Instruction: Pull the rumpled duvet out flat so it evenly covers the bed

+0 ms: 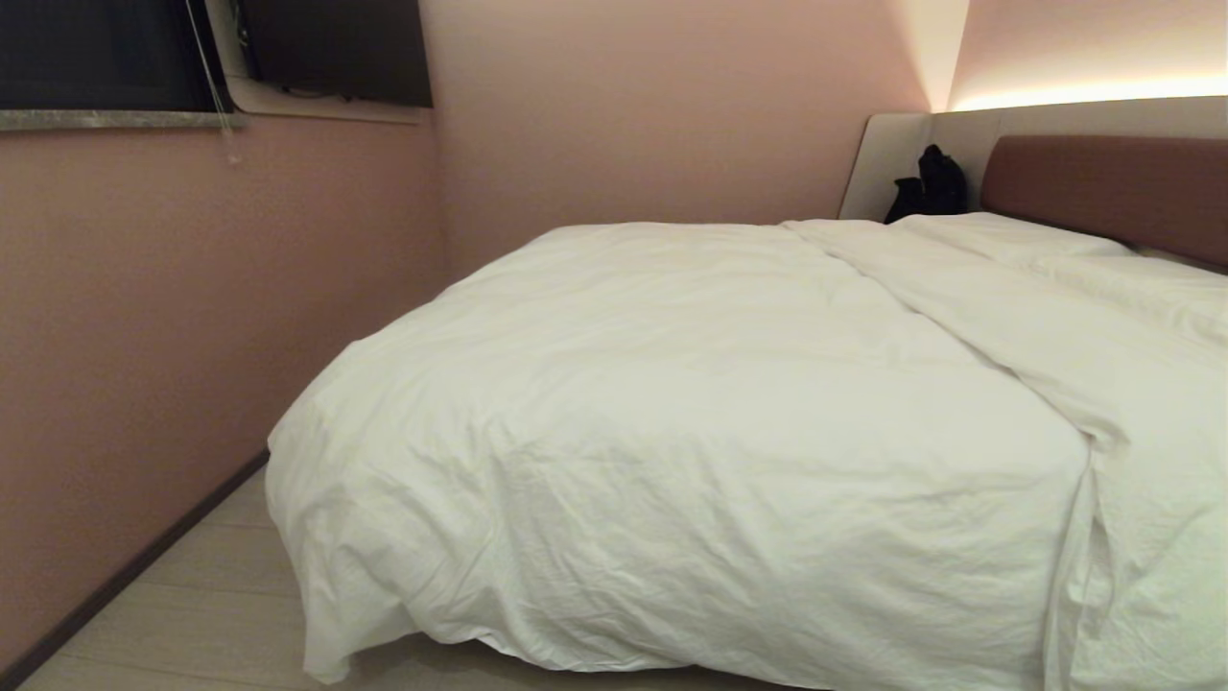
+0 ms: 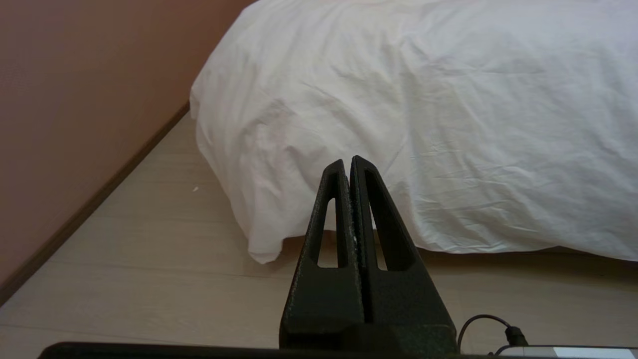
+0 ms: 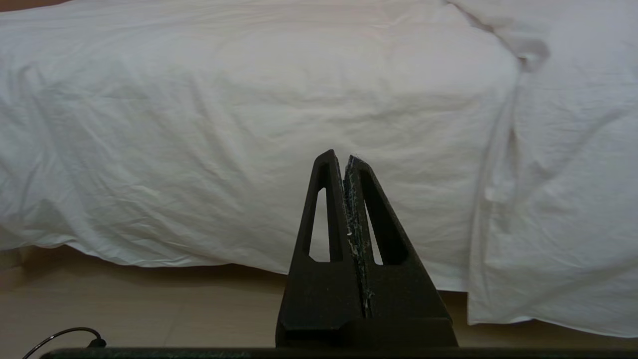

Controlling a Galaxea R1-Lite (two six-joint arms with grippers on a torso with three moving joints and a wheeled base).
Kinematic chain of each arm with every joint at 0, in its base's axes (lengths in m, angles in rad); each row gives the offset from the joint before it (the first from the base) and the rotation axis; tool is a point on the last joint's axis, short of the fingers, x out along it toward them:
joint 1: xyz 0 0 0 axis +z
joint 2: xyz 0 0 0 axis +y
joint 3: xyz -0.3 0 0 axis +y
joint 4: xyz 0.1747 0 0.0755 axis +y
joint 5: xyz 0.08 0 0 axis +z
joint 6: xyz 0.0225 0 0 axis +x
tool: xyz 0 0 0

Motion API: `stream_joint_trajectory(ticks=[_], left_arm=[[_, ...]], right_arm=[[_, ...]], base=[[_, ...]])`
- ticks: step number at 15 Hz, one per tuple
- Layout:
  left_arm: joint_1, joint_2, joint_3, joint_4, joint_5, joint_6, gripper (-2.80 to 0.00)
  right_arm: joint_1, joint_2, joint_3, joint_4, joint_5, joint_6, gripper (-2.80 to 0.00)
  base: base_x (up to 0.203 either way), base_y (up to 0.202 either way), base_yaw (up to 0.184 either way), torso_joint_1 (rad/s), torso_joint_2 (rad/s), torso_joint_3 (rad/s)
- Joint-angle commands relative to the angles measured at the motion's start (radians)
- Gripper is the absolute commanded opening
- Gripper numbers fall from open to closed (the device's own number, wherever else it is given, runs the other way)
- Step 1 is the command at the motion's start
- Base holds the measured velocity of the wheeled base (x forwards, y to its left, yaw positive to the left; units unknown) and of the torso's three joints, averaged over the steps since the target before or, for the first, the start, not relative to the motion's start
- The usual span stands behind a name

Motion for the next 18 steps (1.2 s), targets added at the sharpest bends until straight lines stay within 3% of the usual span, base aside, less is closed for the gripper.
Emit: stream_joint_trajectory(ticks=[1, 18], left_arm=[[0.0, 0.0, 0.0, 0.001, 0.0, 0.0, -2.8], [0.0, 0.0, 0.0, 0.001, 0.001, 0.0, -2.8]], right_arm=[[0.0, 0.0, 0.0, -0.001, 0.0, 0.0, -2.8], [0.0, 0.0, 0.0, 0.0, 0.001, 0.0, -2.8]], base=[[0.0, 0.193, 0.001, 0.002, 0.0, 0.006], [0.0, 0.194, 0.0, 0.003, 0.0, 0.002]])
